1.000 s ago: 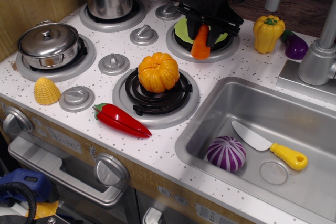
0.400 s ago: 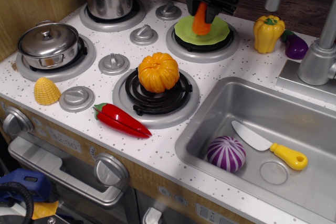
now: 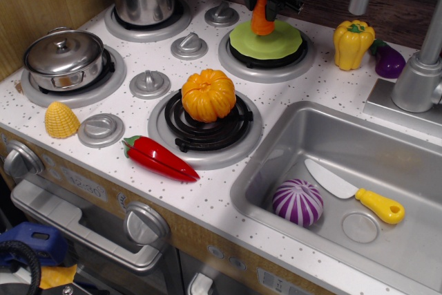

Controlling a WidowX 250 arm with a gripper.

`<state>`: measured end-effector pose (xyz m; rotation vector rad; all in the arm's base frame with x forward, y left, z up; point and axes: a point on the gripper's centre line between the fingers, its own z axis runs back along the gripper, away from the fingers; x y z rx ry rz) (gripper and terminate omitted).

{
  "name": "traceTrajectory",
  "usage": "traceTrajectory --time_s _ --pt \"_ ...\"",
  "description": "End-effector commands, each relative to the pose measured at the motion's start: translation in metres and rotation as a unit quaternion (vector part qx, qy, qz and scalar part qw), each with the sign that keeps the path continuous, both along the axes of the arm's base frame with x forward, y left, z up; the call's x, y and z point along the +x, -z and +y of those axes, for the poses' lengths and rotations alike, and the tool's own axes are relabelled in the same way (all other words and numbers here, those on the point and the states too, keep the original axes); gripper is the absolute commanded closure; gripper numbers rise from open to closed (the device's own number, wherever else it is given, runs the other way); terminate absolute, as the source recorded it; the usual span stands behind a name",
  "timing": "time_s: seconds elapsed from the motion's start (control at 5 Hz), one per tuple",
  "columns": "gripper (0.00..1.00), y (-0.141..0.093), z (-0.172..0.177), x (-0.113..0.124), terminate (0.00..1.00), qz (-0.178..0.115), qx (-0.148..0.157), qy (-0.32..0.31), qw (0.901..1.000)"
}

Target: Put carrot on plate

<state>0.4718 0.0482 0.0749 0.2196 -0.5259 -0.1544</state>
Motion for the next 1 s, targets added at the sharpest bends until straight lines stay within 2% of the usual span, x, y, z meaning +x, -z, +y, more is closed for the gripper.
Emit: traceTrajectory --time_s 0.0,0.2,0.6,0.8 --pt "1.0 -0.0132 0.0068 0.0054 0.0 -0.027 -0.004 0.007 0.9996" --pt "0.0 -0.0109 0.0076 0.0045 0.0 -0.02 -0.011 0.017 0.9996" --pt "0.0 -0.0089 0.0075 0.0043 0.0 -0.018 -0.022 0.022 0.9994" --pt "0.0 -0.0089 0.0075 0.0043 1.0 -0.018 -0.022 0.022 0.9994"
